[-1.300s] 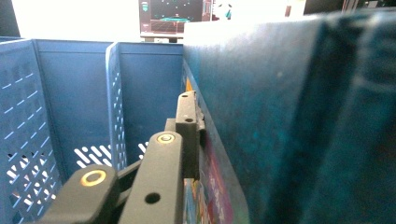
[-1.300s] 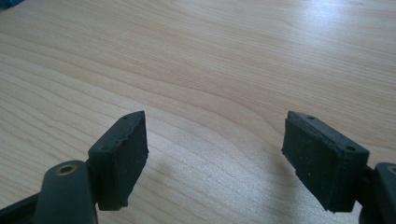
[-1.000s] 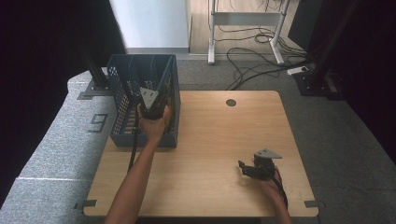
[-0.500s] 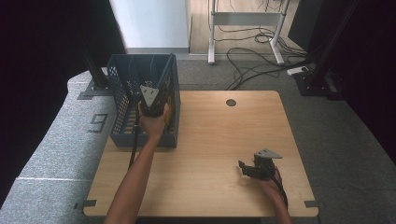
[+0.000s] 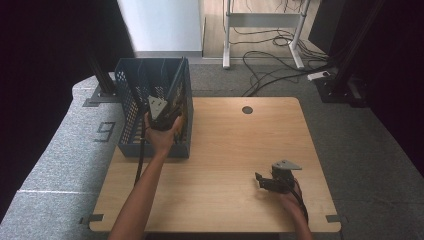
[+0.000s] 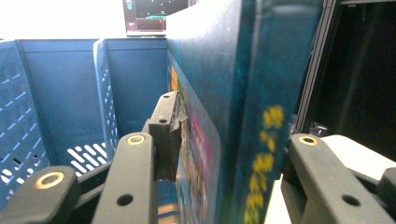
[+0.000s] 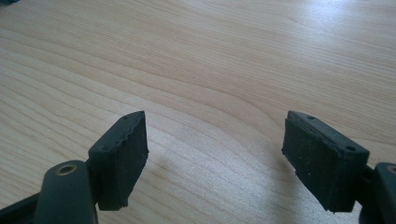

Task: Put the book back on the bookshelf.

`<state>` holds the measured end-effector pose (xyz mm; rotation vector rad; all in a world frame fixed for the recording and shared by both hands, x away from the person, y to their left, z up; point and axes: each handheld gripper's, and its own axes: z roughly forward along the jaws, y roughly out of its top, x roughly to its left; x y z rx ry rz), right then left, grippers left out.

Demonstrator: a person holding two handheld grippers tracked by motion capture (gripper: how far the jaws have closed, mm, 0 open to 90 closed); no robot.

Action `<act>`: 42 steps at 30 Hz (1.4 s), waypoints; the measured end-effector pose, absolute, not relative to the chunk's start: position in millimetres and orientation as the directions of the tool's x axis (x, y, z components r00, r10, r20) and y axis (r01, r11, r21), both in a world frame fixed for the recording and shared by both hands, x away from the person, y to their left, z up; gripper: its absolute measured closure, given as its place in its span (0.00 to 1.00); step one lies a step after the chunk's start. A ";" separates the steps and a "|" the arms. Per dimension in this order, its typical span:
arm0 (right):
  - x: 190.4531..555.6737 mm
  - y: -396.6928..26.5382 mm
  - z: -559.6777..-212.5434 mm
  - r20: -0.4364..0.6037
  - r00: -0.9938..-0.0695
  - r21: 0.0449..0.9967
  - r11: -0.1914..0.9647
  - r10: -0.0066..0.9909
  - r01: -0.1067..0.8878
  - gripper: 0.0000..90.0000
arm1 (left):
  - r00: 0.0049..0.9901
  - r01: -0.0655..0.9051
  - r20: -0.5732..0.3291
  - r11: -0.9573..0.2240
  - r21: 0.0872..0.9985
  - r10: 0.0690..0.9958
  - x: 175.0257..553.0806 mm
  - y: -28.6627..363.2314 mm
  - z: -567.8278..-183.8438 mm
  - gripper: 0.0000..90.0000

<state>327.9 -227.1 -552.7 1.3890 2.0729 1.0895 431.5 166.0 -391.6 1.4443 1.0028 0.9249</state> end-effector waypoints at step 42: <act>327.3 -227.7 -553.2 0.096 -0.411 0.782 0.187 0.907 0.595 0.23 | 0.450 0.183 -0.054 -0.033 0.983 0.891 395.3 193.7 -404.2 0.54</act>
